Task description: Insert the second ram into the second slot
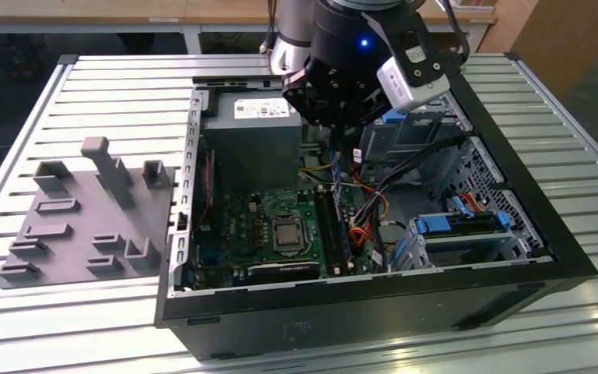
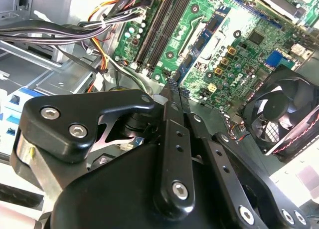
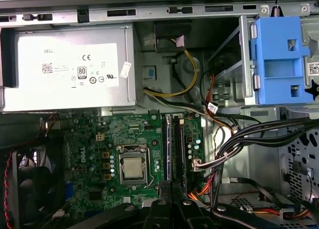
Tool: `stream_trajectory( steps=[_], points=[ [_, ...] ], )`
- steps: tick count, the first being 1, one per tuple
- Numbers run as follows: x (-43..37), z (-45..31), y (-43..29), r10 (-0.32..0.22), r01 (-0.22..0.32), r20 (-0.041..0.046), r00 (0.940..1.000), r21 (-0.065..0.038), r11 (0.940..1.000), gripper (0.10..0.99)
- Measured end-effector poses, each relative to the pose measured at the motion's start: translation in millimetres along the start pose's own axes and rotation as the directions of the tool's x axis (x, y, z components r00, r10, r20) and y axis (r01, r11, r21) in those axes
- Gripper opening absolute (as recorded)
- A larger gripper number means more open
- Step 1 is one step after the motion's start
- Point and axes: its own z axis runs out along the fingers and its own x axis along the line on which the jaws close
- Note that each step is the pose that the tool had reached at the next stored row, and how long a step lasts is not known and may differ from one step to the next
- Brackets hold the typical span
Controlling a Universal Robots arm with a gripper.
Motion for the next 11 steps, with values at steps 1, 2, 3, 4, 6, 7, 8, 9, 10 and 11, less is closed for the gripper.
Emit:
stream_trajectory(
  steps=[1,2,3,4,6,7,8,9,10,11],
  points=[
    [0.0,0.3,0.0,0.000,0.000,0.0000,1.0000,0.000,1.0000,0.114],
    [0.0,0.7,0.0,0.000,0.000,0.0000,1.0000,0.000,1.0000,0.114],
    [0.0,1.2,0.0,0.000,0.000,-0.0001,1.0000,0.000,1.0000,0.114],
    [0.0,1.9,-0.1,0.000,0.000,-0.0002,1.0000,0.000,1.0000,0.114],
    [0.0,3.0,-0.1,0.000,0.000,-0.0003,1.0000,0.000,1.0000,0.114],
    [0.0,3.5,-0.1,0.000,0.000,-0.0004,1.0000,0.000,1.0000,0.114],
    [0.0,3.7,-0.1,0.000,0.000,-0.0004,1.0000,0.000,1.0000,0.114],
    [0.1,4.0,-0.2,0.000,0.000,-0.0004,1.0000,0.000,1.0000,0.114],
    [0.3,4.4,-0.3,-0.001,0.001,-0.0004,1.0000,0.000,1.0000,0.114],
    [0.6,4.9,-0.4,-0.002,0.002,-0.0004,1.0000,0.000,1.0000,0.114]
  ],
)
